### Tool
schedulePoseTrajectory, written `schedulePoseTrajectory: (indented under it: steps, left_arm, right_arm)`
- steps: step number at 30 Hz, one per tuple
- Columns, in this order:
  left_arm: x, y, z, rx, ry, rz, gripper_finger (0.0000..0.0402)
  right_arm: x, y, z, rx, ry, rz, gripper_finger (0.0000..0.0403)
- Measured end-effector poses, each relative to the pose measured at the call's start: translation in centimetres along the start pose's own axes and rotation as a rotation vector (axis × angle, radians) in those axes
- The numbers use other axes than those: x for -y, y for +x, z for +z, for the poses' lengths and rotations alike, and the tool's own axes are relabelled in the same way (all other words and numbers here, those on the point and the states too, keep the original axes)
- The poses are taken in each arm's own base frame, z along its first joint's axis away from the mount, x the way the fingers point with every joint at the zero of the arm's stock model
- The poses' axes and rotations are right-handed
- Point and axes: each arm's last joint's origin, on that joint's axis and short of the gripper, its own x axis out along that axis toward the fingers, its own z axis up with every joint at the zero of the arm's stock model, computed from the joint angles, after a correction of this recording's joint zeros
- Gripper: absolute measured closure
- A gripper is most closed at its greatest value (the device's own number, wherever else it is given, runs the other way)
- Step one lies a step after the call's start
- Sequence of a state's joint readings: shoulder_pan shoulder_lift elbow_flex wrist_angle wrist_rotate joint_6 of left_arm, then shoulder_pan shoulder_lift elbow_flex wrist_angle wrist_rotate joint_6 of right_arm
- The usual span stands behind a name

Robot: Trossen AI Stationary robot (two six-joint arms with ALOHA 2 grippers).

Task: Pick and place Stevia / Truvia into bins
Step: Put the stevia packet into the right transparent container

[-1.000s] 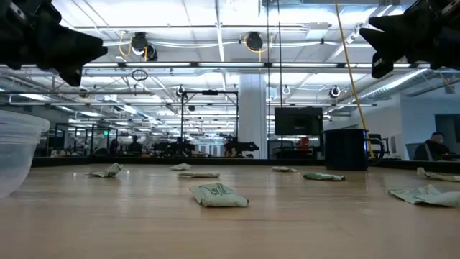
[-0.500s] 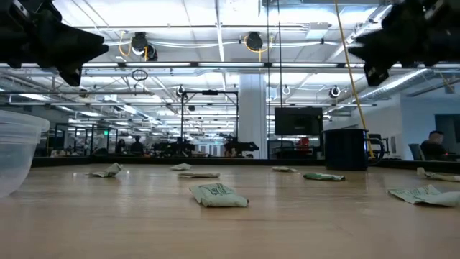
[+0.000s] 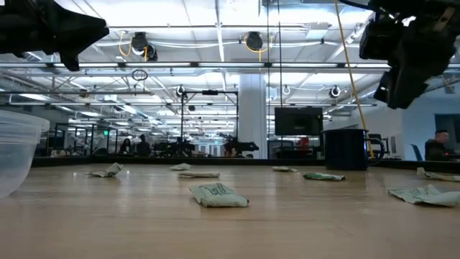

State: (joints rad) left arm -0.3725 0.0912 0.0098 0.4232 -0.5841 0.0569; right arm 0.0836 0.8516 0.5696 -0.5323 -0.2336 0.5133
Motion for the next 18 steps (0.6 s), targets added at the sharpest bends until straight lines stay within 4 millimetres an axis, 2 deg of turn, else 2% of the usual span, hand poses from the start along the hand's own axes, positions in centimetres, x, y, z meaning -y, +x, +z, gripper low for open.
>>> schedulePoseTrajectory:
  steps: [7, 13, 18]
  left_arm:
    - [-0.6, -0.1, 1.5, 0.115, 0.128, 0.143, 0.0309]
    - [-1.0, 0.0, 2.4, 0.14, 0.198, 0.213, 0.0309]
    - [-1.2, 0.1, 3.3, 0.158, 0.185, 0.259, 0.0309]
  right_arm:
    - [0.2, 2.4, -2.3, -0.201, 0.093, -0.303, 0.0303]
    - [0.5, 3.6, -2.6, -0.19, 0.053, -0.454, 0.0303]
    - [0.8, 4.4, -2.8, -0.217, 0.087, -0.511, 0.0303]
